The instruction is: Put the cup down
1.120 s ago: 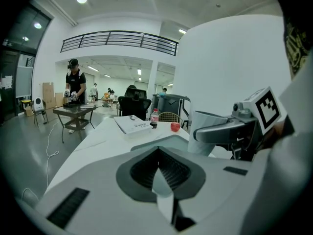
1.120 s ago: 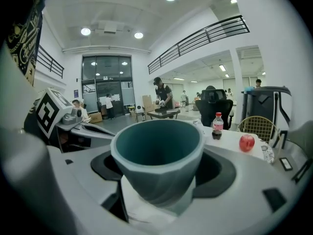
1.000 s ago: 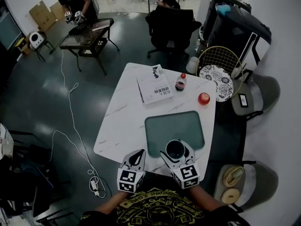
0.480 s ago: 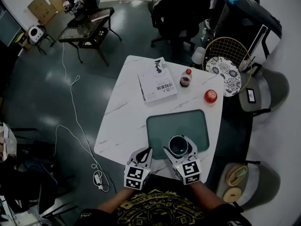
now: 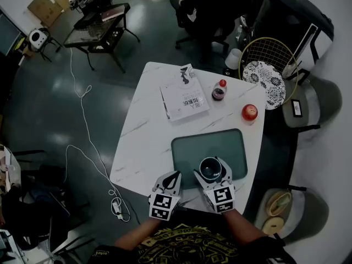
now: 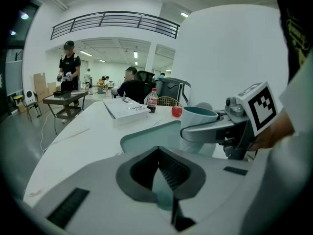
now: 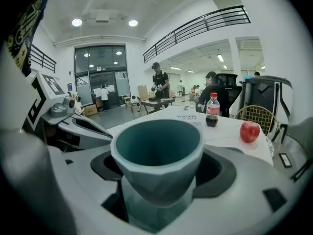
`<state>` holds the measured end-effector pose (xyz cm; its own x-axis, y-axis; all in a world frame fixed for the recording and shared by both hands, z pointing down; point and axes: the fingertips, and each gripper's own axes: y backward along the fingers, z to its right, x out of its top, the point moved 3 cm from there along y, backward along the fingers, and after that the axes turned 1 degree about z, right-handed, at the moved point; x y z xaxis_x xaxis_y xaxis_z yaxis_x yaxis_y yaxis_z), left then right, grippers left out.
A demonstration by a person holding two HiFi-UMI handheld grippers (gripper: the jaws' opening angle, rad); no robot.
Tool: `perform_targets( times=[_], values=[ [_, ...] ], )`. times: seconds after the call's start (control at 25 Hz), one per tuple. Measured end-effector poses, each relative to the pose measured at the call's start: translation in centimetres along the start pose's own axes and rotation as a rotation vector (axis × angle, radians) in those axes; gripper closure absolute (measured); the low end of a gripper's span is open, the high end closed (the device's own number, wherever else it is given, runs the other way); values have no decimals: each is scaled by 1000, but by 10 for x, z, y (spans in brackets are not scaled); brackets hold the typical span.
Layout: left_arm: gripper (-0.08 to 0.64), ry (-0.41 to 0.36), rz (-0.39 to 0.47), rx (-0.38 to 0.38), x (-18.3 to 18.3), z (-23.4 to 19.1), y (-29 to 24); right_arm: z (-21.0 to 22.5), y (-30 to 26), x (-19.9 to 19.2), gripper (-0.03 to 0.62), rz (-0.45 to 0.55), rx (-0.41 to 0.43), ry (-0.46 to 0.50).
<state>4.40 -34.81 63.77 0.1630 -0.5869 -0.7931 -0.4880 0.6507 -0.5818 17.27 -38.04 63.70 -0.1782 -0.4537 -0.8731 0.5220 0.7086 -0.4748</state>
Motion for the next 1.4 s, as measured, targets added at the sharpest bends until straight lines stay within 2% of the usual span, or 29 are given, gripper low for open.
perform_targets(
  times=[0.28,0.68,1.16,1.4],
  values=[
    [551,-14,-23,8,-4,-5,-17,13,-11,-20,215,-24,-22,9],
    [551,-18,-42,19,-11,-4,-30,18,-21,-26,215,-18,-20,39],
    [551,-17,-34,27,-9,5,-34,9,-21,-29,215,7,4,143],
    [551,-14,-28,28,-11,9,-33,12,-23,-27,213,16,8,111]
  ],
)
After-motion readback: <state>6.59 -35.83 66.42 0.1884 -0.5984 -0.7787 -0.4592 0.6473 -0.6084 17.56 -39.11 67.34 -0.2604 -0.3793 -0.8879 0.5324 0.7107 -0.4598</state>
